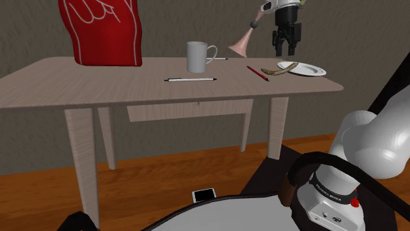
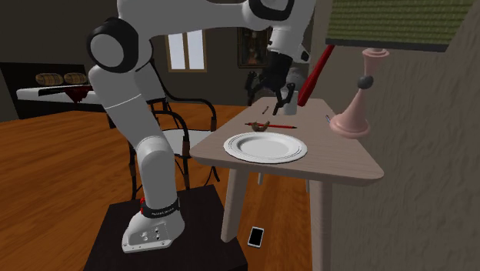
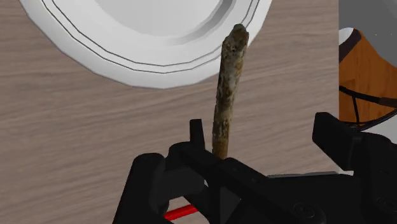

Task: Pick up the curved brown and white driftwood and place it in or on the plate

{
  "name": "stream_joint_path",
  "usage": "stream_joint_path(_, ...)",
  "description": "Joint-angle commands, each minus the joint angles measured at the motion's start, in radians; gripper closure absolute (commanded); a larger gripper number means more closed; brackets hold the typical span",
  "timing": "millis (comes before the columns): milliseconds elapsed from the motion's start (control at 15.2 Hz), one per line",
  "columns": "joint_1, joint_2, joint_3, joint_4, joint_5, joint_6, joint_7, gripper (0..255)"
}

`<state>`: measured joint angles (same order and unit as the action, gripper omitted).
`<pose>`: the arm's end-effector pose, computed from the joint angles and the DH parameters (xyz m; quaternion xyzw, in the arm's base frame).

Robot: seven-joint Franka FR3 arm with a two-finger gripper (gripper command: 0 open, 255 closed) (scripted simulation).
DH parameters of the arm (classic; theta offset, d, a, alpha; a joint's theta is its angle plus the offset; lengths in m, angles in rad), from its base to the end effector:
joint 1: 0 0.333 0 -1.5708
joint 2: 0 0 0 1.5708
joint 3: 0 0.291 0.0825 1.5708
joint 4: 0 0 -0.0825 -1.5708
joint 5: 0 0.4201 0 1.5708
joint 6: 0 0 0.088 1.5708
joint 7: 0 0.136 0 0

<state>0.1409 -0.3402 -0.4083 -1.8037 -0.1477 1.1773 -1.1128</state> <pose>0.4149 -0.1643 0.5914 -0.8994 -0.4083 0.1251 0.0932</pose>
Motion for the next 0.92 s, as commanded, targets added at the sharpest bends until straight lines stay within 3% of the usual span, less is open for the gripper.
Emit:
stream_joint_path(0, 0.0, -0.046, 0.019, 0.015, -0.049, 0.01, -0.007, 0)
stream_joint_path(528, -0.01, -0.122, 0.026, -0.127, -0.077, 0.098, 0.009, 0)
stream_joint_path(858, -0.009, -0.127, 0.025, -0.139, -0.079, 0.104, 0.011, 0)
